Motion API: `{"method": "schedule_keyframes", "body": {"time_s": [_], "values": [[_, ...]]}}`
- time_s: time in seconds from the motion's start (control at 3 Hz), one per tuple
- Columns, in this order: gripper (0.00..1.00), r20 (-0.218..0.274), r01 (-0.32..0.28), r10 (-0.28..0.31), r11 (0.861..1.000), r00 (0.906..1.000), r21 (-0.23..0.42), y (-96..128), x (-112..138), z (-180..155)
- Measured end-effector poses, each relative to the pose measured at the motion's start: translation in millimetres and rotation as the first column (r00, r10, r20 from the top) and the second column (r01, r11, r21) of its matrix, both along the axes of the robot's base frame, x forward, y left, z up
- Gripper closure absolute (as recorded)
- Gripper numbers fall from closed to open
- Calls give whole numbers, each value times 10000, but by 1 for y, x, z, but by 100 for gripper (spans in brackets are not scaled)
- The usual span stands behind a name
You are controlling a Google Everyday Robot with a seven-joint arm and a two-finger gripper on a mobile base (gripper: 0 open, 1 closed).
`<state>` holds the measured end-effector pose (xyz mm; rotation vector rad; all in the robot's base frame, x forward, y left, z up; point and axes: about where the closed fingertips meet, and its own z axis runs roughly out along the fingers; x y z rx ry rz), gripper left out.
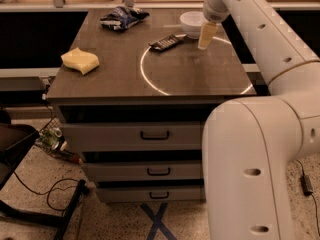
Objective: Move white bowl near sponge
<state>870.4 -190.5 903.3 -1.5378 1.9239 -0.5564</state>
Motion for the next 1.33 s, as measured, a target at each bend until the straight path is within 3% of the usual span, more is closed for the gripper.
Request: {"method": "schedule_keyframes", "body": {"time_s": [0.33, 1.0, 1.33], "values": [[0, 458, 432, -434, 9991, 9980, 53, -1, 20, -2], [0, 393, 714, -711, 9974, 9967, -63, 3, 42, -25], [18, 300, 688, -686, 9976, 9972, -42, 4, 43, -29]]}}
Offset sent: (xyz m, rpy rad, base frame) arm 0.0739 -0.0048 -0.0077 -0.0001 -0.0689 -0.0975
